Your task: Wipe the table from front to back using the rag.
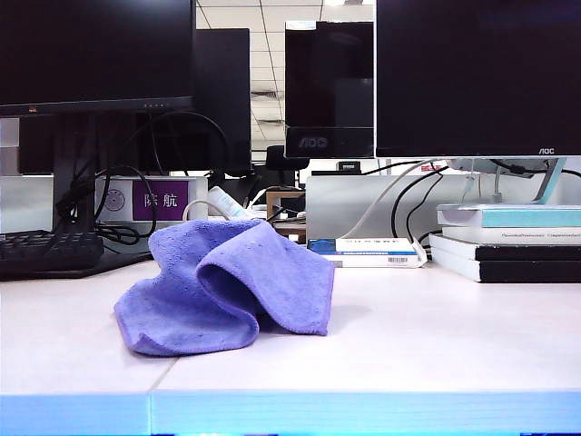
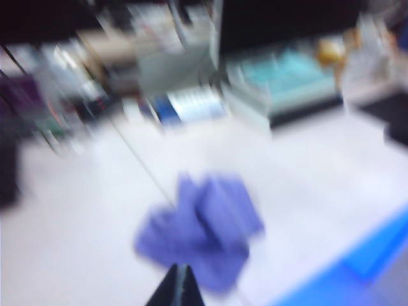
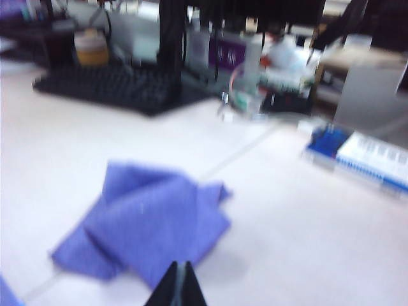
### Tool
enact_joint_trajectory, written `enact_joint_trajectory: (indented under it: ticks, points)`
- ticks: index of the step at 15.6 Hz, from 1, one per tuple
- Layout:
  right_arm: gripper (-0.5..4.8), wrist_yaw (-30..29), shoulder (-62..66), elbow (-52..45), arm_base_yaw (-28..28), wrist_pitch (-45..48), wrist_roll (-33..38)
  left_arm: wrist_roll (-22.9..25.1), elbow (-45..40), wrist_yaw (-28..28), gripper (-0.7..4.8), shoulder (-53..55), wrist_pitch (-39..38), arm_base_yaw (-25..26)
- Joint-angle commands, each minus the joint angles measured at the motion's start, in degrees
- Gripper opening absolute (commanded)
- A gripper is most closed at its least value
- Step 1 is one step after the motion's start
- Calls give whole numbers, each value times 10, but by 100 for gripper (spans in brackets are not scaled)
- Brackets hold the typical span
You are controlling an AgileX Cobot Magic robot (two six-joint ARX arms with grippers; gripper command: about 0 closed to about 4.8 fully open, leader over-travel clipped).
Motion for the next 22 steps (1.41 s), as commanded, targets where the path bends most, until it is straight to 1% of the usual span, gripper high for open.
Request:
enact_joint_trajectory:
  ticks: [1,3,4,7,9,13,14,15,16,17,18,19,20,21,22]
  points:
    - [0,2,-24,-25,-1,-13,0,-7,-96,20,-5,-35,62,1]
    - [-1,-7,-30,-28,0,-62,0,-10,-171,24,-5,-42,155,1]
    - [-1,-4,-30,-28,0,-82,0,-11,-203,36,-5,-42,198,1]
    - [0,0,-30,-28,0,-121,0,-12,-311,48,-5,-41,345,1]
    - [0,0,-30,-28,0,-130,0,-13,-362,48,-5,-40,385,1]
    - [0,0,-30,-28,0,-130,0,-25,-405,47,-5,-41,396,1]
    - [0,0,-30,-28,0,-130,0,-25,-447,7,-5,-105,401,68]
    - [0,0,-30,-28,0,-130,0,-25,-455,7,-5,-118,402,100]
    - [0,0,-30,-28,0,-130,0,-25,-488,8,-5,-137,429,218]
    - [0,0,-30,-28,0,-130,0,-25,-494,10,-5,-137,435,225]
    - [0,0,-30,-28,0,-130,0,-25,-512,17,-5,-137,447,246]
    - [0,0,-31,-28,0,-130,0,-25,-517,22,-5,-137,427,281]
    - [0,0,-30,-28,0,-131,0,-24,-517,22,-5,-137,424,307]
    - [0,0,-31,-28,0,-130,0,-23,-517,22,-5,-137,422,325]
    - [0,0,-31,-28,0,-130,0,24,-517,22,-5,-137,384,350]
